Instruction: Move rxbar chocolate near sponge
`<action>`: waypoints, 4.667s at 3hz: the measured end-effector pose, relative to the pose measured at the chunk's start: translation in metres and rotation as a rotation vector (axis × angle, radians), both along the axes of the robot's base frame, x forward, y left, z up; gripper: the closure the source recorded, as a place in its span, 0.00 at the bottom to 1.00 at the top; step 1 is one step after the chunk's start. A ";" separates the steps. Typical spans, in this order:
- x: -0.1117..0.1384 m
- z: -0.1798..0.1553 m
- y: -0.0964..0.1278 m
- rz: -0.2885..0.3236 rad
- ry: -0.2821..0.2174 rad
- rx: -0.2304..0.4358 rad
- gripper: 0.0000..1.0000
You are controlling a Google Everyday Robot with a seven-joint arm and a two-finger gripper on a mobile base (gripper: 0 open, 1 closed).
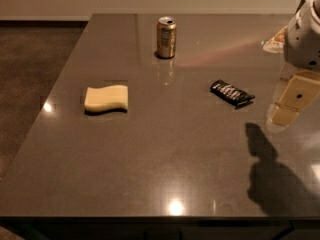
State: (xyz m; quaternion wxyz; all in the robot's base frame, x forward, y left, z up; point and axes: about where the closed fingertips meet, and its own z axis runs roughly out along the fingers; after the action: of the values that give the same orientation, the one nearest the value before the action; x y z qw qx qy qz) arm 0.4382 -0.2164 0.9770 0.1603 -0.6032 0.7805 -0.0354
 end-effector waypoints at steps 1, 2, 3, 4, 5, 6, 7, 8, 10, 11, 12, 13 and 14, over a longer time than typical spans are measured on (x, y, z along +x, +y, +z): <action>0.001 0.001 0.001 -0.004 -0.005 0.004 0.00; 0.019 -0.002 0.007 -0.039 0.016 0.049 0.00; 0.052 -0.015 0.013 -0.102 0.045 0.132 0.00; 0.078 -0.036 0.015 -0.177 0.074 0.211 0.00; 0.109 -0.071 0.016 -0.249 0.117 0.255 0.00; 0.128 -0.094 0.013 -0.279 0.115 0.231 0.00; 0.145 -0.111 0.006 -0.296 0.113 0.203 0.00; 0.153 -0.122 0.001 -0.301 0.128 0.188 0.00; 0.158 -0.136 -0.010 -0.332 0.177 0.187 0.36; 0.157 -0.139 -0.013 -0.338 0.196 0.181 0.60; 0.157 -0.138 -0.013 -0.338 0.198 0.181 0.82; 0.157 -0.137 -0.013 -0.337 0.198 0.181 1.00; 0.157 -0.135 -0.013 -0.337 0.198 0.181 1.00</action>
Offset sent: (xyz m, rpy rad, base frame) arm 0.0450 0.0138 -0.0110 0.1159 0.0690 -0.0945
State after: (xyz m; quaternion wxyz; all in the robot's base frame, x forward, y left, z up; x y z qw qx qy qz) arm 0.5949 -0.2291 0.8416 0.1282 -0.4478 0.8823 0.0679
